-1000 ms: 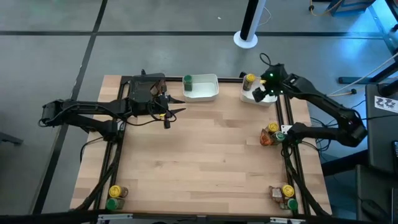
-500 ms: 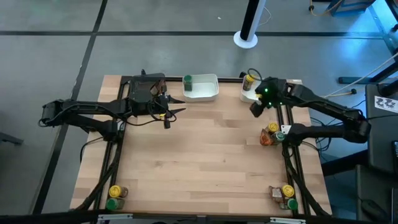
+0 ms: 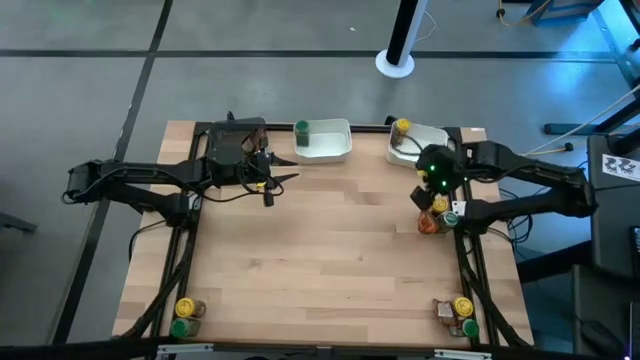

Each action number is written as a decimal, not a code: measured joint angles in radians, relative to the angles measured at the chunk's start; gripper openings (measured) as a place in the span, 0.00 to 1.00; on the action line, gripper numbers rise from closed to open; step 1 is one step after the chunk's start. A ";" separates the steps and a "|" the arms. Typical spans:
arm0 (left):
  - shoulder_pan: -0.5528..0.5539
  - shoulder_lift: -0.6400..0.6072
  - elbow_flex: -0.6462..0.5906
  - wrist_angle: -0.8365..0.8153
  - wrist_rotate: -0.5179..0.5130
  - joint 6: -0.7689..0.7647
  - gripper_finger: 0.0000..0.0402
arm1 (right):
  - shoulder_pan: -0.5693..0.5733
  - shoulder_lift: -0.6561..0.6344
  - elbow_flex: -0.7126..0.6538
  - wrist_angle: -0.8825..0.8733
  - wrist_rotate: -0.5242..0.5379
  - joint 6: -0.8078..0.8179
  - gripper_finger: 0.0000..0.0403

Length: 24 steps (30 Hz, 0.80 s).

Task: Sort spices by type
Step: Put the top brown seasoning bag into the black bin

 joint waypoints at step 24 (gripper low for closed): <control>0.000 0.000 0.000 -0.001 0.000 -0.007 0.28 | 0.191 0.212 -0.002 -0.178 0.040 0.222 0.75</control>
